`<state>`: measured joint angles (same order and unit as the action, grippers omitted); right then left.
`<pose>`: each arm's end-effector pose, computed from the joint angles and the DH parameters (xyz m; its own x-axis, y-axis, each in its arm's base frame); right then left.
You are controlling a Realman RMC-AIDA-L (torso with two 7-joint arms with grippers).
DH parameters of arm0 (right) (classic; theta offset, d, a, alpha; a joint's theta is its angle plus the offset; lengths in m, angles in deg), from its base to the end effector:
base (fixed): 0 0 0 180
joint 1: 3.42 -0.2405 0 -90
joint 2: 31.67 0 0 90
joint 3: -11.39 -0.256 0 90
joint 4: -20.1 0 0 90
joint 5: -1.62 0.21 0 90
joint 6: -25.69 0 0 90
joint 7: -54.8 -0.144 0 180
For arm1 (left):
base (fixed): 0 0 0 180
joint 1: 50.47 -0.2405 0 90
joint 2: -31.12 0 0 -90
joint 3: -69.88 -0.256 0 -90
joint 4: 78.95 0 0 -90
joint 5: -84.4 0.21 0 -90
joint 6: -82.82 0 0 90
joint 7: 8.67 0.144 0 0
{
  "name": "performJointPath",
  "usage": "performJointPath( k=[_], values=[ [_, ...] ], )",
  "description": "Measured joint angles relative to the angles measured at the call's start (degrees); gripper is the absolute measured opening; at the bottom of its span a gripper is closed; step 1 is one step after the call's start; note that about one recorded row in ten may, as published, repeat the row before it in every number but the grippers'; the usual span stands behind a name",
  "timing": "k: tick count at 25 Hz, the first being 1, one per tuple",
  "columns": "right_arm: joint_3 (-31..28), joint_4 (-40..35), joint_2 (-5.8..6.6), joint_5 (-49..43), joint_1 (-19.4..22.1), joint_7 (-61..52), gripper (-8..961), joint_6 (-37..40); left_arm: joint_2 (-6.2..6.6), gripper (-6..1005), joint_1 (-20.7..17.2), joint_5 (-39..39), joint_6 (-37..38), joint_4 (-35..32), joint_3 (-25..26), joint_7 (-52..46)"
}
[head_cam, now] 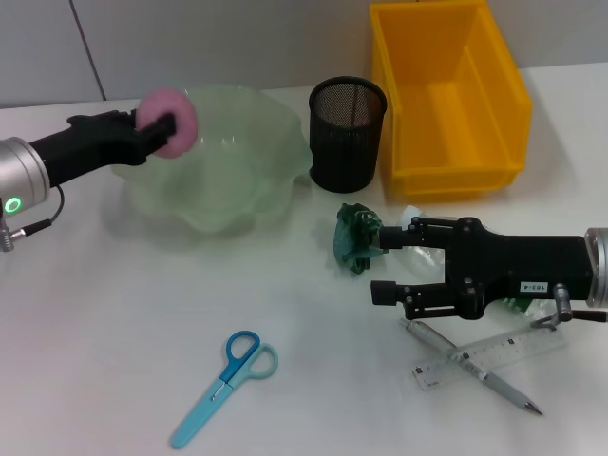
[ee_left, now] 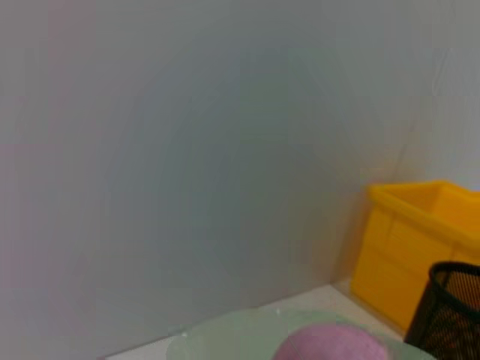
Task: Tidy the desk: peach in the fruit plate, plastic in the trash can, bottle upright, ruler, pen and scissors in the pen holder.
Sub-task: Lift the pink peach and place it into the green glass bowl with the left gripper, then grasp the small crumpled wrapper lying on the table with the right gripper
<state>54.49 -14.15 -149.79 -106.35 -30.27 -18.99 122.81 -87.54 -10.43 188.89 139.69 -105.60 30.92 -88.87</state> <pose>0.2620 0.2988 -0.0024 0.7529 -0.3000 -0.5858 -0.3943 -0.9183 -0.0365 -0.2569 0.4186 -0.0070 0.7035 0.3814 0.5996 0.6794 -0.6084 -0.4101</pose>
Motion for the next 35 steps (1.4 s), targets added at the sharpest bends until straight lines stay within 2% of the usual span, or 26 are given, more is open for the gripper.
performJointPath(
  k=[5,8,13,15,16,17,18,19,20,21,24,25,29,30,32,34,35],
  values=[
    [0.1,0.0,0.00,0.0,-0.1,0.0,809,0.0,-0.04,354,0.0,-0.1,-0.9,0.0,-1.7,0.0],
    [0.1,0.1,0.00,-0.1,-0.2,0.1,809,0.0,-0.06,572,0.0,-0.2,-1.0,0.0,-1.8,-0.3],
    [-0.2,0.1,0.00,-0.1,-0.2,0.2,810,0.0,-0.08,811,-0.1,-1.1,-0.6,-0.2,-1.8,-0.4],
    [-0.4,0.2,-0.07,0.1,-0.3,0.2,810,-0.5,0.16,815,-1.1,-2.4,4.3,-1.1,-1.8,-1.3],
    [-0.4,0.2,-0.07,0.1,-0.3,0.2,810,-0.5,0.16,817,-1.1,-2.4,4.3,-1.1,-1.8,-1.3],
    [-0.5,0.2,-0.23,0.4,-0.3,0.2,810,-1.0,0.33,819,-1.9,-2.8,8.4,-2.3,-1.7,-2.4],
    [-0.5,0.2,-0.63,1.4,-0.5,-0.1,810,-2.5,0.57,821,-3.9,-3.0,16.6,-5.1,-1.7,-4.4],
    [-0.5,0.2,-0.63,1.4,-0.5,-0.1,810,-2.5,0.57,822,-3.9,-3.0,16.6,-5.1,-1.7,-4.4],
    [-0.7,0.2,-0.83,2.4,-0.8,-0.5,810,-3.8,0.73,824,-6.7,-3.0,26.0,-8.6,-1.6,-5.9],
    [-0.7,0.2,-0.83,2.4,-0.8,-0.5,810,-3.8,0.73,826,-6.7,-3.0,26.0,-8.6,-1.6,-5.9],
    [-1.3,-0.3,-0.84,4.0,-1.5,-2.6,809,-4.3,1.33,832,-10.3,-2.9,36.5,-12.4,-1.7,-7.1],
    [-1.4,-1.7,-0.65,4.9,-1.8,-5.0,809,-4.3,2.19,832,-11.9,-2.3,40.9,-12.5,-2.0,-7.3],
    [-0.1,-6.2,-0.44,4.0,-2.8,-11.1,809,-4.4,2.96,830,-12.8,-0.9,42.8,-11.5,-2.8,-6.2],
    [2.1,-10.8,-0.35,0.8,-4.0,-16.8,809,-4.5,3.31,830,-14.0,1.4,43.6,-10.7,-4.2,-3.6],
    [2.8,-12.5,-0.32,-0.9,-4.7,-18.9,809,-4.6,3.36,829,-14.5,2.6,44.1,-10.7,-4.9,-2.1],
    [4.6,-16.8,-0.35,-6.3,-7.1,-24.6,809,-4.7,3.38,828,-15.1,4.1,44.9,-10.6,-5.2,-0.5],
    [6.0,-19.8,-0.42,-12.1,-10.3,-30.2,810,-4.8,3.30,828,-15.6,5.1,45.2,-10.6,-5.3,0.9]
  ],
)
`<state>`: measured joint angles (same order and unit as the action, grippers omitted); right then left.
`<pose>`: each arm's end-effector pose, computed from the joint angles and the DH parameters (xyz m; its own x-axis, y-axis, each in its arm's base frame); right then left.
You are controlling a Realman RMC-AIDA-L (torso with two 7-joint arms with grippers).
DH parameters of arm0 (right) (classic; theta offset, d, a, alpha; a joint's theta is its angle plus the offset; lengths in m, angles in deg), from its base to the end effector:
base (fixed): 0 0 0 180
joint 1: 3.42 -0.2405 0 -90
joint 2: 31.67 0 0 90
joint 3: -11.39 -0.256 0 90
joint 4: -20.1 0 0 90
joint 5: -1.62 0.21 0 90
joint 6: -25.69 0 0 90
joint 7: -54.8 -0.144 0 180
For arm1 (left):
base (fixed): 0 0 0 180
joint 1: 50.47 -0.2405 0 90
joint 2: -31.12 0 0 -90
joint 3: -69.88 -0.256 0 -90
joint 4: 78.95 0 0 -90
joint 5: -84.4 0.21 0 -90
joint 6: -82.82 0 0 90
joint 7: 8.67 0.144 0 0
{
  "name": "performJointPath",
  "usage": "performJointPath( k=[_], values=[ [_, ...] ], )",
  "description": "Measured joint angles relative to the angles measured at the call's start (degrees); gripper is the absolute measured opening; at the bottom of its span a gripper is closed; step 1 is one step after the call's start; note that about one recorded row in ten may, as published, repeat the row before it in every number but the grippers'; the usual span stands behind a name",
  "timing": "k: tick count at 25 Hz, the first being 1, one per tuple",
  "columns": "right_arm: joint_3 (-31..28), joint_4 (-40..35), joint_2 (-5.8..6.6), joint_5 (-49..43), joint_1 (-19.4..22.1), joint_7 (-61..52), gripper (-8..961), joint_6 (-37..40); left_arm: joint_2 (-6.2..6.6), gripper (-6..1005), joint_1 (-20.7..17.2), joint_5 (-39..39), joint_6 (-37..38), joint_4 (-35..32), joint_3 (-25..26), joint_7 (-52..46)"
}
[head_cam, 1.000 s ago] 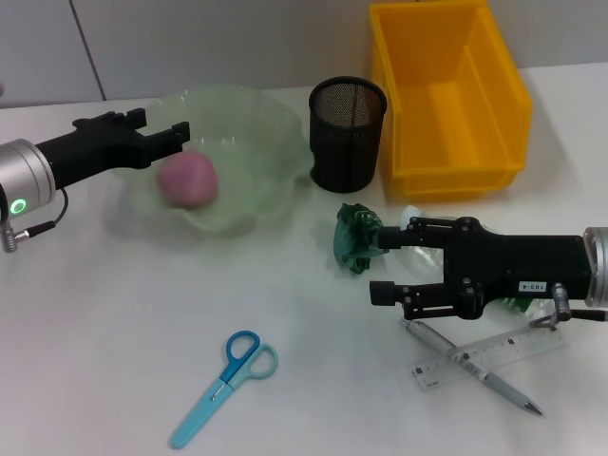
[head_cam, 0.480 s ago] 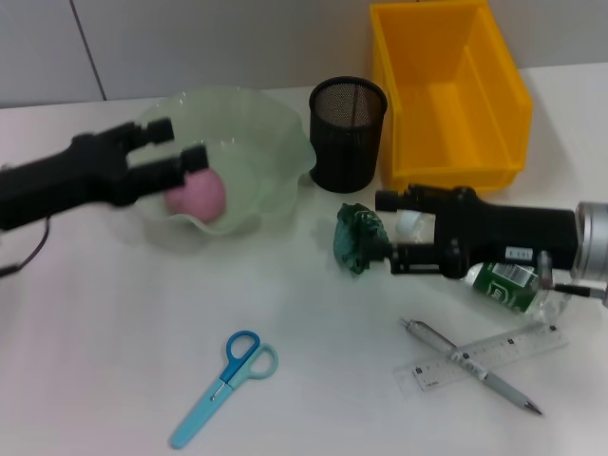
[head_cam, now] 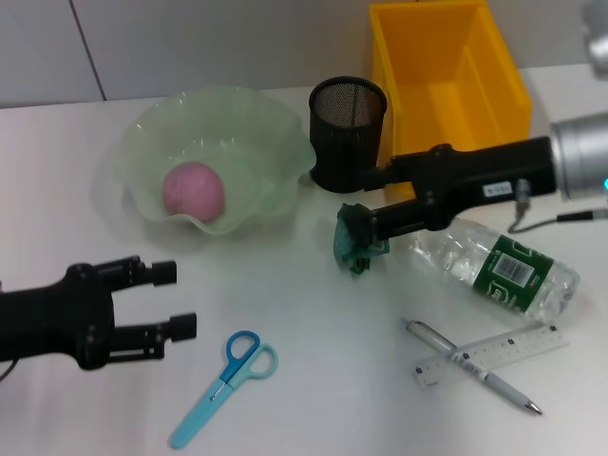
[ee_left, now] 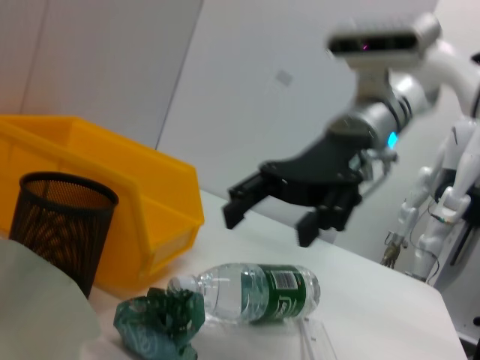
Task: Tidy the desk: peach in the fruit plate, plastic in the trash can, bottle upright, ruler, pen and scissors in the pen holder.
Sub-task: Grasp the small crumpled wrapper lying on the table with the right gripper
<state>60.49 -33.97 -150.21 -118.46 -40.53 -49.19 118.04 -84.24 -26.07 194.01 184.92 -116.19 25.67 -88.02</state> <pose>0.1937 0.3653 0.0211 0.8538 -0.4100 -0.3208 -0.4534 -0.8884 -0.0714 -0.2761 0.2841 0.0198 0.7579 0.3756 0.5334 0.4262 -0.9041 0.0310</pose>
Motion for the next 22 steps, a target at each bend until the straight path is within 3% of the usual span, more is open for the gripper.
performJointPath(
  k=[2,5,10,15,22],
  values=[
    [0.8,-0.8,-0.01,-2.7,-1.6,-2.3,810,0.0,-0.10,827,-0.3,0.2,0.0,0.0,0.0,0.6],
    [3.6,-2.2,0.07,-13.4,-8.5,-11.1,810,0.1,-0.43,827,-1.1,0.3,-0.5,0.1,0.1,2.4],
    [7.9,-3.0,-0.30,-21.5,-14.0,-18.1,809,-2.2,-0.68,826,-1.3,0.4,-1.4,0.1,0.3,2.8],
    [15.1,-2.5,-0.48,-25.9,-15.4,-22.5,810,-7.4,-0.85,824,-1.3,0.4,-1.9,0.1,0.3,2.5],
    [19.2,-0.6,-0.60,-26.4,-15.1,-23.1,810,-12.2,-1.03,823,-1.0,0.4,-2.5,0.2,0.4,2.1]
  ],
)
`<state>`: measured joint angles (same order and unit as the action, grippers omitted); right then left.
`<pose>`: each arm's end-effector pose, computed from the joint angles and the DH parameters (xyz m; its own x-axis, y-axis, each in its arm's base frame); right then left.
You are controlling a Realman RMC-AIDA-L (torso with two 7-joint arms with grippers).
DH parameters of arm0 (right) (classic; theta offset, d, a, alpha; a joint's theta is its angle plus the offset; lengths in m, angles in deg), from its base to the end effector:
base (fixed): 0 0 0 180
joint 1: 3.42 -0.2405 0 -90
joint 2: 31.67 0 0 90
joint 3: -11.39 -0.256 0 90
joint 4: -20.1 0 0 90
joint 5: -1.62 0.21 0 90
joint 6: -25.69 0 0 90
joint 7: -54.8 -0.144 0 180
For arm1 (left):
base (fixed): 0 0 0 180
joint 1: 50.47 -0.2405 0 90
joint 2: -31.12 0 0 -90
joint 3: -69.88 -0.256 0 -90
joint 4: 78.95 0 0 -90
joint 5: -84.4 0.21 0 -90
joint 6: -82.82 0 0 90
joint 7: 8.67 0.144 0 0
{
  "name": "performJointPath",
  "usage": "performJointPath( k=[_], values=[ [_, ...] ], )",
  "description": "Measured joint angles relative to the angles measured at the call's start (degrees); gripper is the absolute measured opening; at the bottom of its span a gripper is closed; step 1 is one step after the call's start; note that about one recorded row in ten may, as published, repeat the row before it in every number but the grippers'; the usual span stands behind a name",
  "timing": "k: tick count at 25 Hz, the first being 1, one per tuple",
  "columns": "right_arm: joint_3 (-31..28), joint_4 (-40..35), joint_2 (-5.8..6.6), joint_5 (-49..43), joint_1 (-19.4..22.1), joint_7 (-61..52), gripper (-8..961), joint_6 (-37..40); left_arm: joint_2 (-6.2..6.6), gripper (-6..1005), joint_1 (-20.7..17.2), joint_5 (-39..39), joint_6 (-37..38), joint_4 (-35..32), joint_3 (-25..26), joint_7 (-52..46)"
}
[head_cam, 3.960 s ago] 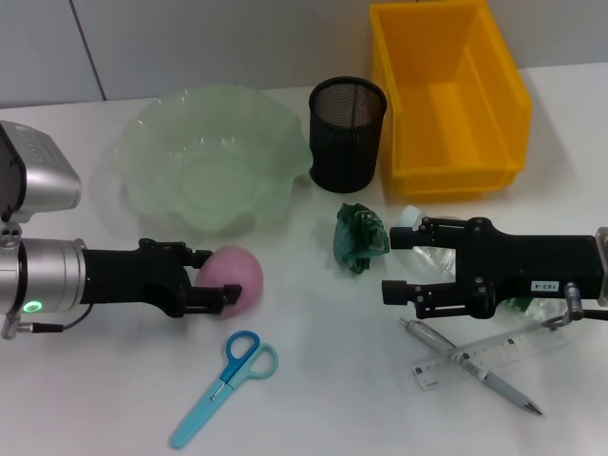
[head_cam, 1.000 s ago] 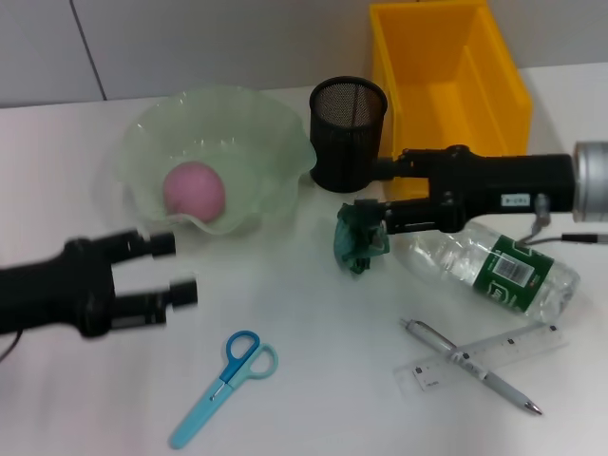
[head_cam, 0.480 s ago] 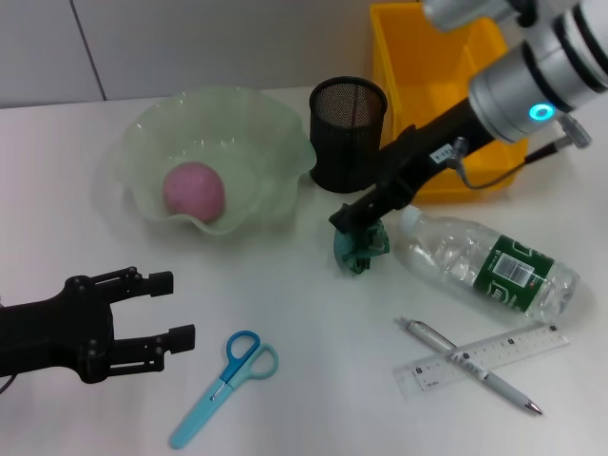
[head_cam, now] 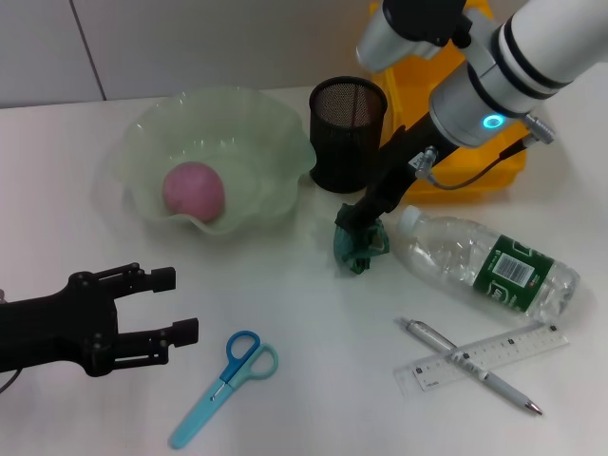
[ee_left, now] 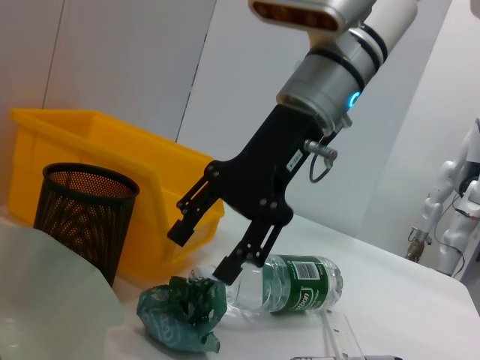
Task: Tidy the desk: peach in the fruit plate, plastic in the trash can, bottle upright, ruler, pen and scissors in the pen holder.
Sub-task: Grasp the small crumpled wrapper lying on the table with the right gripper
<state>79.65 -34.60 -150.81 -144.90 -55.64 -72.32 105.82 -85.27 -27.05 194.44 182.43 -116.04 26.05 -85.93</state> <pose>0.1398 0.4144 -0.0209 0.8846 -0.4230 0.1961 -0.3473 -0.8785 -0.3280 -0.2820 0.2823 0.0124 0.7620 0.3658 0.5343 0.4387 -0.8985 -0.0106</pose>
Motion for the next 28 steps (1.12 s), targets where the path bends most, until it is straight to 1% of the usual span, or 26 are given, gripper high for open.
performJointPath(
  k=[6,12,21,28],
  values=[
    [2.9,3.2,-0.07,-0.1,0.3,0.0,809,-4.2,0.00,822,0.0,0.0,-0.1,0.0,0.1,-0.4],
    [4.5,6.6,-0.05,-0.1,0.4,0.4,809,-8.0,0.02,821,0.2,-0.1,-0.4,0.0,0.2,-1.4],
    [5.4,8.6,-0.34,0.5,0.5,1.7,809,-10.1,0.02,819,0.2,-0.2,-0.7,0.0,0.1,-1.4],
    [6.6,9.1,-0.38,0.5,0.9,1.8,736,-11.6,0.02,817,0.2,-0.4,-0.7,-0.1,0.2,-1.4]
  ],
)
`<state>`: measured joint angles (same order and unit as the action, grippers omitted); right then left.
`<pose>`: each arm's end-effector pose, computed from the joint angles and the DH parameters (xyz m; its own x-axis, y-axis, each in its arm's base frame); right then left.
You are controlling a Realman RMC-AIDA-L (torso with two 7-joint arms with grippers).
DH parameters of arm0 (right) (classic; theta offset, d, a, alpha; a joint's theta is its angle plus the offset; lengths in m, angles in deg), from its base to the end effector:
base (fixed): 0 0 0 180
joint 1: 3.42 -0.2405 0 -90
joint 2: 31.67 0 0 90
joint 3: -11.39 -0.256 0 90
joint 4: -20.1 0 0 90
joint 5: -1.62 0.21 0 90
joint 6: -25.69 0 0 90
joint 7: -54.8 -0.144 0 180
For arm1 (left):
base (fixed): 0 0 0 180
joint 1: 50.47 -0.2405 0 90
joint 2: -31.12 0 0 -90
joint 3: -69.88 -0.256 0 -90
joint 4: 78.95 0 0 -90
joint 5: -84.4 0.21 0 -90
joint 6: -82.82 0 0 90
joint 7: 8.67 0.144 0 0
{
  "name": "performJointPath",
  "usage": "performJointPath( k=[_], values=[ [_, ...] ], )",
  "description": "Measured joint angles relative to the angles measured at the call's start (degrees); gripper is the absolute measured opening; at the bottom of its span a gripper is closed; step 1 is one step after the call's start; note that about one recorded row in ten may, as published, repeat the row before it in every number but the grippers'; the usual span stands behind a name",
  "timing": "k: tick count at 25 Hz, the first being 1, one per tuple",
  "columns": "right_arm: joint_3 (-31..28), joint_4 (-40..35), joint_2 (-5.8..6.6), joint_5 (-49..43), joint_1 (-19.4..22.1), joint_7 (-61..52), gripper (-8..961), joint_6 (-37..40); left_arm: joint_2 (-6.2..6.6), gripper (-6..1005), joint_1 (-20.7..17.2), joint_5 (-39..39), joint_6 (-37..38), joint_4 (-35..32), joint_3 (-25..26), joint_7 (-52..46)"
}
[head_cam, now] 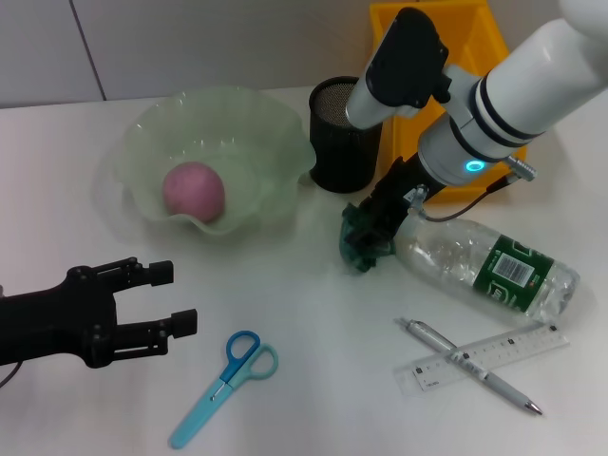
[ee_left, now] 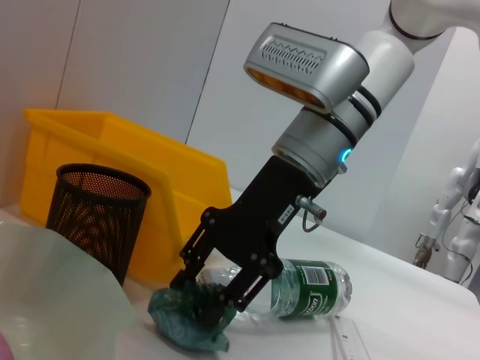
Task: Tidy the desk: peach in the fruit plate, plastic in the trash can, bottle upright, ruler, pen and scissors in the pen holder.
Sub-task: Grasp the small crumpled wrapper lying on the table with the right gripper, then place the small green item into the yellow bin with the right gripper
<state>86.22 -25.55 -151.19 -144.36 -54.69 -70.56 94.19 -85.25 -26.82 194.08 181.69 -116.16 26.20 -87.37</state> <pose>0.1709 0.4145 -0.0531 0.8766 -0.4157 0.2425 -0.3139 -0.8758 -0.3666 -0.2814 0.2859 0.0135 0.7514 0.3815 0.5384 0.4599 -0.8879 -0.0128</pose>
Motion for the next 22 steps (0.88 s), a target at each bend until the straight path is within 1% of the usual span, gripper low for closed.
performJointPath(
  k=[7,11,17,20,22],
  values=[
    [0.2,-0.1,-0.01,0.0,0.0,0.0,508,-0.3,0.00,816,0.2,0.0,0.0,-0.1,0.0,-0.4],
    [0.2,-0.5,-0.01,0.1,0.0,0.0,255,-0.1,0.06,815,0.2,0.0,0.0,-0.3,0.0,-0.8],
    [-0.1,-2.2,0.05,1.0,0.6,0.0,49,1.0,0.08,814,0.3,0.1,0.0,-0.4,0.0,-0.8],
    [-0.6,-4.9,0.26,2.3,1.6,0.0,33,2.7,0.09,813,0.3,0.2,0.0,-0.4,0.0,-0.8],
    [-2.4,-8.0,0.37,3.5,2.5,0.2,23,5.1,0.13,813,0.3,0.3,0.1,-0.4,0.0,-0.8]
  ],
)
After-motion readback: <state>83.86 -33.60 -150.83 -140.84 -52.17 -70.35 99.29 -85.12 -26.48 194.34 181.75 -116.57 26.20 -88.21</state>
